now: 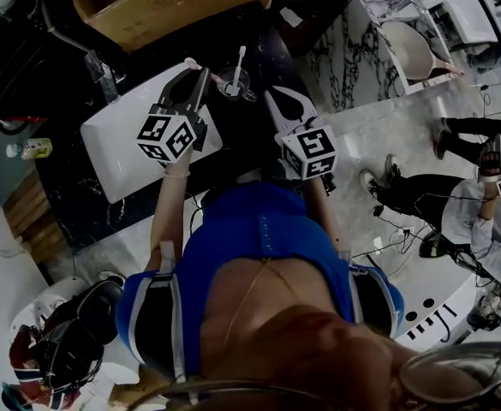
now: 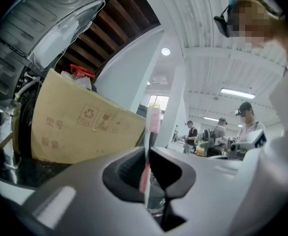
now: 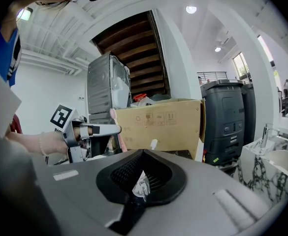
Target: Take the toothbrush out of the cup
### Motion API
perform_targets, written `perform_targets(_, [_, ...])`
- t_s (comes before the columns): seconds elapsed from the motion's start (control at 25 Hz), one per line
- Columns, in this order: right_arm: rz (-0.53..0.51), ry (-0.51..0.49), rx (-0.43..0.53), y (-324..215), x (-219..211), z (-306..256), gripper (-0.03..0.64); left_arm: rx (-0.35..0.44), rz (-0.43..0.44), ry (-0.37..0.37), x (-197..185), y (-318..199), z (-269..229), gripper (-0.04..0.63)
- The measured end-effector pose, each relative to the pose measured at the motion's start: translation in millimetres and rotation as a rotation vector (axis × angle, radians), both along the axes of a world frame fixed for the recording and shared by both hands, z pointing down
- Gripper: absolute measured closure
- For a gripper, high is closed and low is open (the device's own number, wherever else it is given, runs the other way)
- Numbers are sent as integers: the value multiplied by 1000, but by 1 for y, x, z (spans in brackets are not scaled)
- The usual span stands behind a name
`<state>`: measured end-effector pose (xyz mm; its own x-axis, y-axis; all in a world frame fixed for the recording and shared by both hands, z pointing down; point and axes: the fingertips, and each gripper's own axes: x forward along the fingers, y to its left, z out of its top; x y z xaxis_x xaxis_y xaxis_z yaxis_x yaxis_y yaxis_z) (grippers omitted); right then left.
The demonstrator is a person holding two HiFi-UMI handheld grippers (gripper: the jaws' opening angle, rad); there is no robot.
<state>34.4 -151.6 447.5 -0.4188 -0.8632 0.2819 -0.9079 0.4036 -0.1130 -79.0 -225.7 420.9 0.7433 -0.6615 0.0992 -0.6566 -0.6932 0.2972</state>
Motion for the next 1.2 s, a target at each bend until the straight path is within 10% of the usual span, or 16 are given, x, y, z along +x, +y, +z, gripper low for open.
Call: perform_targets(1.2, [-113,10,3,-18,-33,1,614,3,-116,17,-69,56,-24,569])
